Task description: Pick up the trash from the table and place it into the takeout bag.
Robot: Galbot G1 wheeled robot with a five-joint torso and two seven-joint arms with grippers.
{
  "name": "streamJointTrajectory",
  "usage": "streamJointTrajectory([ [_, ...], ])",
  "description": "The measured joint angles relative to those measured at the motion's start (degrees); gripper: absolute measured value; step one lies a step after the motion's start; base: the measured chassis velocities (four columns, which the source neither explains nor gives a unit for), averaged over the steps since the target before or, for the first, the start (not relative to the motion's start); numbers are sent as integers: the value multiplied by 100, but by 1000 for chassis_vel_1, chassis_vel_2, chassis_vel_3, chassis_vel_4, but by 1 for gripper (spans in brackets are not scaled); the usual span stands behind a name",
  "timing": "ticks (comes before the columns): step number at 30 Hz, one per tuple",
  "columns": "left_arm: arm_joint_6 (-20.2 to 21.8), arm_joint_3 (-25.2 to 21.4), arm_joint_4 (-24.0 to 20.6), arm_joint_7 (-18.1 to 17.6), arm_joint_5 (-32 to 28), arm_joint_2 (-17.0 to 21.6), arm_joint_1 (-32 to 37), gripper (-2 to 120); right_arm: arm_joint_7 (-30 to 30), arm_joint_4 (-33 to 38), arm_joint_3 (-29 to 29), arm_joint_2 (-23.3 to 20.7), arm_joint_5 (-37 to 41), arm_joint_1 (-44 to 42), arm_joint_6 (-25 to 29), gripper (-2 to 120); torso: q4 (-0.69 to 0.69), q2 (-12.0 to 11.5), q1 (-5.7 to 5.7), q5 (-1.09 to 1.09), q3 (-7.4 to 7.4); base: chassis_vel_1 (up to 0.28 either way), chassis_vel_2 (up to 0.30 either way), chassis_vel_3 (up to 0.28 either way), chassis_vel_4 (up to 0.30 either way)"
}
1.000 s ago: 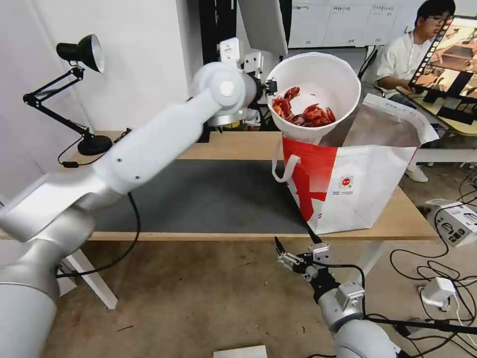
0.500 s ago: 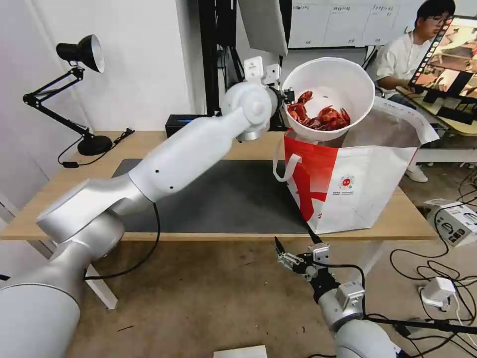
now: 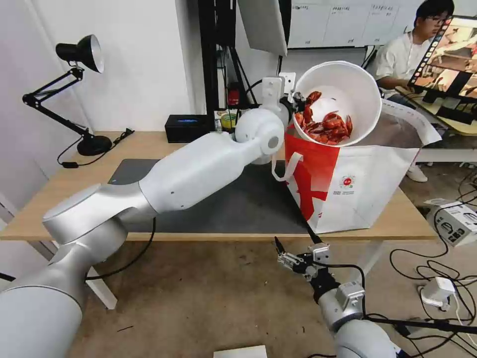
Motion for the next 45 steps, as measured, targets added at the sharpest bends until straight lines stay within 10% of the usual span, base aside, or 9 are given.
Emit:
streamJointTrajectory([
  [19,639,421,-562,801,-186,547,-101,1,0,0,0,0,0,0,0,100,0,0,0,0,0,0,0,0,0],
  [34,296,204,-807,882,-556,774,2,52,0,0,0,0,0,0,0,100,0,0,0,0,0,0,0,0,0],
  [40,-843,-300,-1404,1471,-194,1871,683,95,0,0,0,0,0,0,0,100,-1,0,0,0,0,0,0,0,0],
  [45,-1216,-604,-1565,2002,106,2501,1324,99,-1,0,0,0,0,0,0,100,1,0,-1,-2,0,0,0,0,0],
])
